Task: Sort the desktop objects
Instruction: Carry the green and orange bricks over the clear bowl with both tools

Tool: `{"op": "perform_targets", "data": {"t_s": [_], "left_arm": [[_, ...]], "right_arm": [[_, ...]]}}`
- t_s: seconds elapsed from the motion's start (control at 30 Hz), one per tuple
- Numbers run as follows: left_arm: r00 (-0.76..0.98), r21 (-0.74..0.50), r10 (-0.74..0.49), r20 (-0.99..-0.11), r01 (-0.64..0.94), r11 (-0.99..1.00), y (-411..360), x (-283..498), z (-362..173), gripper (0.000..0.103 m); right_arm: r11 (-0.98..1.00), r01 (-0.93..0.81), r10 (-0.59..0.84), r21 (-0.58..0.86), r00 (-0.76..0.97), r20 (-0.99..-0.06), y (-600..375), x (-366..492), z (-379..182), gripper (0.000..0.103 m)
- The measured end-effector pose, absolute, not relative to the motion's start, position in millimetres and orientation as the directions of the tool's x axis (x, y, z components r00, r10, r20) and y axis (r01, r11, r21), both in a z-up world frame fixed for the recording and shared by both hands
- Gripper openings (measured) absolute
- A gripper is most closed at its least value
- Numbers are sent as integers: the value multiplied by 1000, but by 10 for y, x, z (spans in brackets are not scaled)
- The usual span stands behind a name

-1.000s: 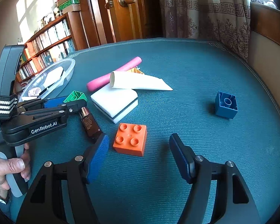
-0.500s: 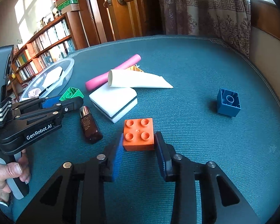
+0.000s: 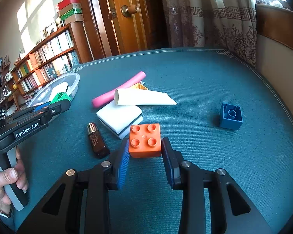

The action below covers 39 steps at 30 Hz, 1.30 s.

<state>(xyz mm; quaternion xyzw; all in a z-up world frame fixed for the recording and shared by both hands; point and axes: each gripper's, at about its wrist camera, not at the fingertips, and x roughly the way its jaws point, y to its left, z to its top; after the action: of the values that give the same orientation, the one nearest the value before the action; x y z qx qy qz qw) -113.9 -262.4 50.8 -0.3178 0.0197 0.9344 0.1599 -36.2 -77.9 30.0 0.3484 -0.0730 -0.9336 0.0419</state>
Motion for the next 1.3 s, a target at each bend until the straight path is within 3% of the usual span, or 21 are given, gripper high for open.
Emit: {"op": "perform_targets", "data": {"t_s": [0.27, 0.7, 1.0, 1.3], "left_arm": [[-810, -98, 223, -543, -202, -974, -3026, -1112, 664, 35], [-846, -112, 117, -520, -69, -991, -3467, -1202, 700, 35], [-845, -156, 69, -530, 17, -988, -3802, -1288, 652, 35], [-839, -177, 61, -541, 43, -983, -3942, -1317, 579, 35]], "right_arm": [[-986, 38, -130, 163, -784, -607, -827, -448, 573, 35], [-965, 111, -227, 236, -803, -551, -1192, -760, 856, 35], [-921, 202, -361, 334, -769, -528, -1552, -1174, 932, 35], [-893, 295, -442, 340, -721, -535, -2086, -1447, 828, 35]]}}
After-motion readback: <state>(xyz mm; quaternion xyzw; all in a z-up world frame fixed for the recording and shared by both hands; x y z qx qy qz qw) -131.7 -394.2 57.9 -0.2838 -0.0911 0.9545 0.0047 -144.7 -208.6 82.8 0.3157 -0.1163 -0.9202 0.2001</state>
